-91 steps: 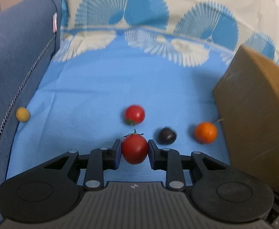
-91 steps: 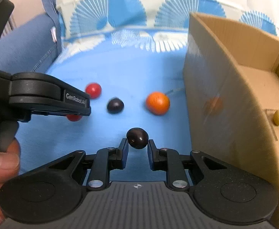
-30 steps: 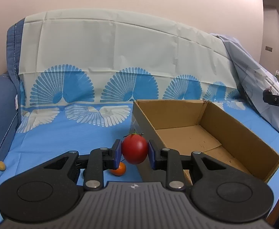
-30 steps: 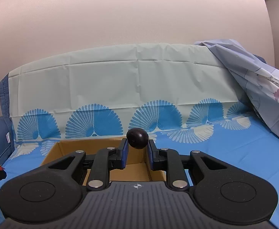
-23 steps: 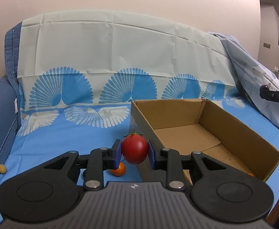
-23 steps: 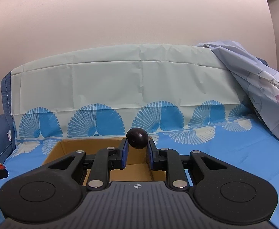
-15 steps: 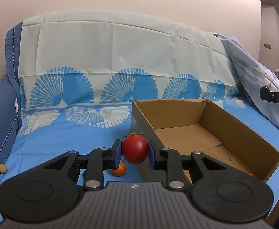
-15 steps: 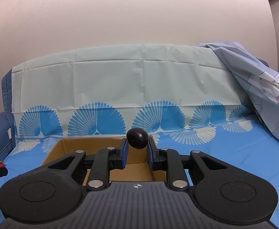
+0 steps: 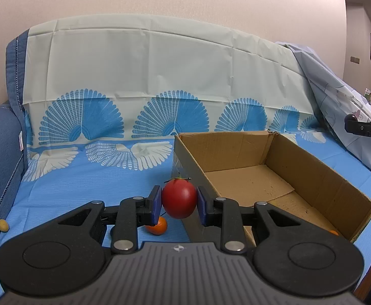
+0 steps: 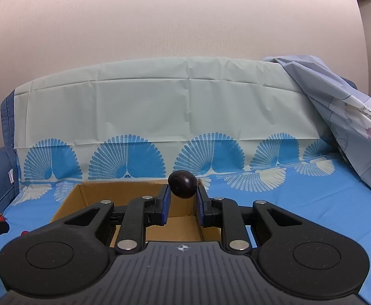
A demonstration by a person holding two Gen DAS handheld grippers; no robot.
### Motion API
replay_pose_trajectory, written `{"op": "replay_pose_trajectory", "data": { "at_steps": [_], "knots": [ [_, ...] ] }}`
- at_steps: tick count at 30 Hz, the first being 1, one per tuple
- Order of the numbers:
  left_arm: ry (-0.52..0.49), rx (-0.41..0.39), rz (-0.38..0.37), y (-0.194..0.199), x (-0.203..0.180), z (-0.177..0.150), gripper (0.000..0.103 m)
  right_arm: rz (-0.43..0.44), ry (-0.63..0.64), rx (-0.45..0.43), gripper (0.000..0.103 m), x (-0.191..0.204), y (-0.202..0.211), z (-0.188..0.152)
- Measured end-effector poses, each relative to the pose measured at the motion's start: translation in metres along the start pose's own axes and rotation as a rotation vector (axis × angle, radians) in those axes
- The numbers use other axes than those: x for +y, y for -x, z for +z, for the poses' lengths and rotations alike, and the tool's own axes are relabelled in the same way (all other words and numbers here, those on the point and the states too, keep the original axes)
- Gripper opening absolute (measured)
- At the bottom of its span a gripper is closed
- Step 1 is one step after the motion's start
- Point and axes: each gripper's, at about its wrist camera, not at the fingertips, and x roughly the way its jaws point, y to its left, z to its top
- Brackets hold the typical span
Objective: Organize fruits
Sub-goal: 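Lift the tomato and plum and carry both over the cardboard box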
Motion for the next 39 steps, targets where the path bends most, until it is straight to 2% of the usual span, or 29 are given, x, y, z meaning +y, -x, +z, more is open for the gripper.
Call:
{"op": "replay_pose_trajectory", "data": {
  "at_steps": [39],
  "knots": [
    [-0.014, 0.0, -0.002, -0.0021, -0.0041, 0.0007, 0.032, 0.0, 0.012, 0.004, 0.023, 0.0031, -0.0012, -0.0014]
  ]
}}
